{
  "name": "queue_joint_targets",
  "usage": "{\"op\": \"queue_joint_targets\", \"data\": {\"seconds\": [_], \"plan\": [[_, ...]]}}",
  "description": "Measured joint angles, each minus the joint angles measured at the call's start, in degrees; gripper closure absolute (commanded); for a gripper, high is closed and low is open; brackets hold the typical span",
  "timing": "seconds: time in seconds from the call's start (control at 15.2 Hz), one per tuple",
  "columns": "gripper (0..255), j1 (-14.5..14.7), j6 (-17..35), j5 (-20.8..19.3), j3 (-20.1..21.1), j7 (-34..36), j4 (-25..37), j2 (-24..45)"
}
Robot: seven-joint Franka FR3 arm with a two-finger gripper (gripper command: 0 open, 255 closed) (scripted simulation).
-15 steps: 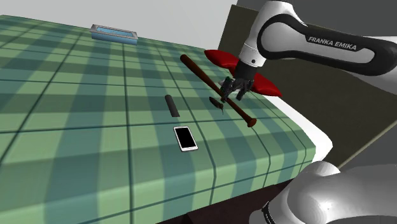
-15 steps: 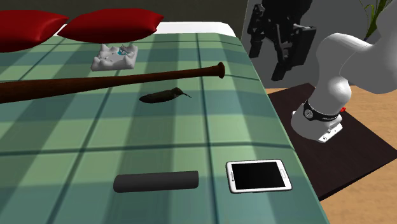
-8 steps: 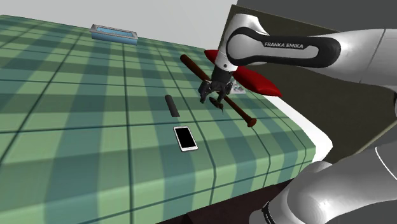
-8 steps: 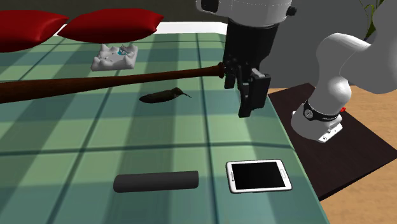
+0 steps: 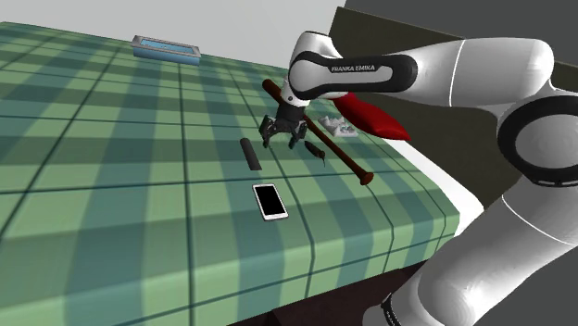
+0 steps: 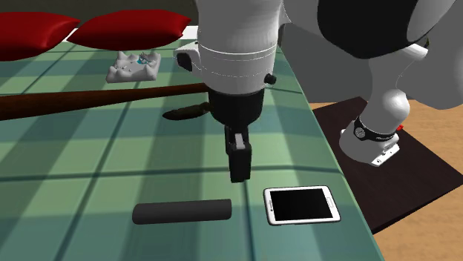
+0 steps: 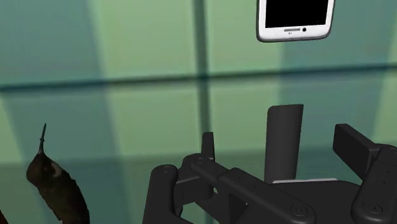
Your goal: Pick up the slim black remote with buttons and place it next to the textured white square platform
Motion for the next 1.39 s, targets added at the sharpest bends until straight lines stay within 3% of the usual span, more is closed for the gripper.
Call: {"op": "queue_joint_targets", "data": {"seconds": [0.59,1.39], "plan": [[0,1.1,2.1,-1.4,-0.1,7.0,16.1,18.5],[0,1.5,6.8,-1.6,-0.1,7.6,14.5,21.5]]}}
